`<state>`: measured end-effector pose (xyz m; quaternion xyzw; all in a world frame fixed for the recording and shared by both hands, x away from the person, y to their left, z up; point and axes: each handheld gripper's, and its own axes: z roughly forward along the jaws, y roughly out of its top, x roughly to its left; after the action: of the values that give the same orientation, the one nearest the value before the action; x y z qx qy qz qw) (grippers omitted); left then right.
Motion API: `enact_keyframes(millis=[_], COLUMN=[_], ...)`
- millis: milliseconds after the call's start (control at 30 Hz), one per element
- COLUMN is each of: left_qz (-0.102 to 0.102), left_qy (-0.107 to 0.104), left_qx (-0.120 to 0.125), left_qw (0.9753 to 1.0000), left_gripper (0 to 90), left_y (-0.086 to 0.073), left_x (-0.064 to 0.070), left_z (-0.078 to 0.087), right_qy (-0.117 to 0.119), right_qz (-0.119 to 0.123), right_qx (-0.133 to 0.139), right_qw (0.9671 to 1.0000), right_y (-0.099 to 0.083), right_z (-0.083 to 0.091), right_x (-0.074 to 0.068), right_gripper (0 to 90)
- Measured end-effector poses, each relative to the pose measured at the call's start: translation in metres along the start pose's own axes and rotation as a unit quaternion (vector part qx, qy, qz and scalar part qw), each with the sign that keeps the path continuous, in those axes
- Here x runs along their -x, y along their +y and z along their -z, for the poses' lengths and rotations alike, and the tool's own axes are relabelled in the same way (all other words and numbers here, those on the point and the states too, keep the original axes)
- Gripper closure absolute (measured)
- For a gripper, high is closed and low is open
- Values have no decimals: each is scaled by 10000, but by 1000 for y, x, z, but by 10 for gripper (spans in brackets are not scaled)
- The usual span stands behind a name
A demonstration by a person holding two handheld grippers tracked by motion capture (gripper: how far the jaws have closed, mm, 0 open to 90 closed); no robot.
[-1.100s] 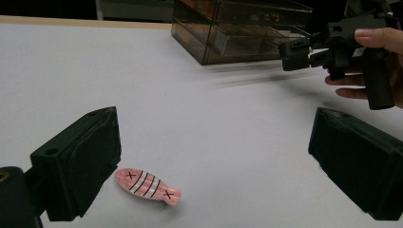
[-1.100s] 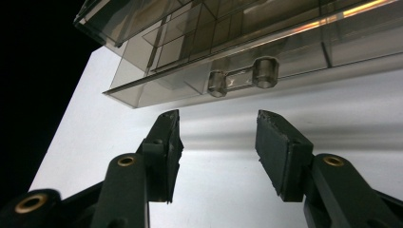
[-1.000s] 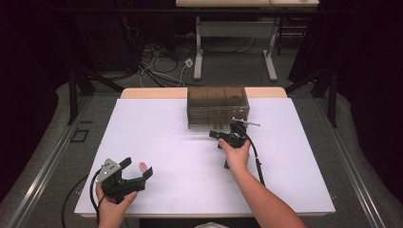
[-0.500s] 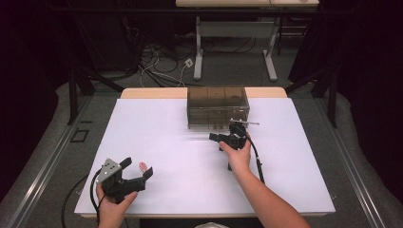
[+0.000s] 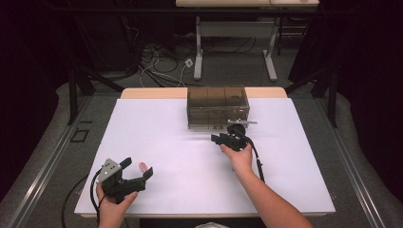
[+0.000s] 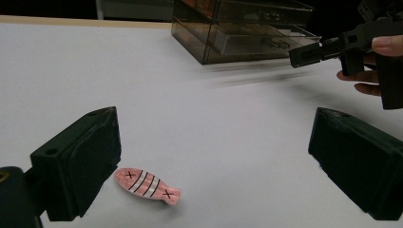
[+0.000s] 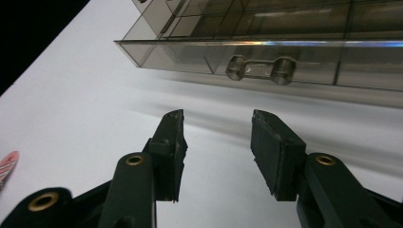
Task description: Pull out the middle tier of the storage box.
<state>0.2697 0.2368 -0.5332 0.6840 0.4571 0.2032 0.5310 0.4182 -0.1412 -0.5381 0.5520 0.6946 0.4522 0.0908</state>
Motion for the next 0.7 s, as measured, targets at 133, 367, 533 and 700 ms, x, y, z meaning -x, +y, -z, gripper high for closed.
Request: enact_keyframes(millis=[133, 367, 533, 700], left_qz=[3, -5, -4, 2], left_qy=[2, -9, -13, -9], left_qx=[-2, -16, -21, -25], left_qw=[10000, 10000, 10000, 10000], left_gripper=[39, 39, 39, 39], left_y=[0, 0, 0, 0], left_x=[0, 1, 1, 1], left_z=[0, 0, -1, -1], right_qy=[-249, -572, -662, -849], right_qz=[241, 563, 586, 483], right_qx=[-79, -75, -104, -117], right_qw=[9994, 9967, 9960, 9952], right_y=[0, 0, 2, 2], right_z=[1, 5, 8, 11], right_x=[1, -2, -1, -1], right_gripper=[529, 491, 470, 373])
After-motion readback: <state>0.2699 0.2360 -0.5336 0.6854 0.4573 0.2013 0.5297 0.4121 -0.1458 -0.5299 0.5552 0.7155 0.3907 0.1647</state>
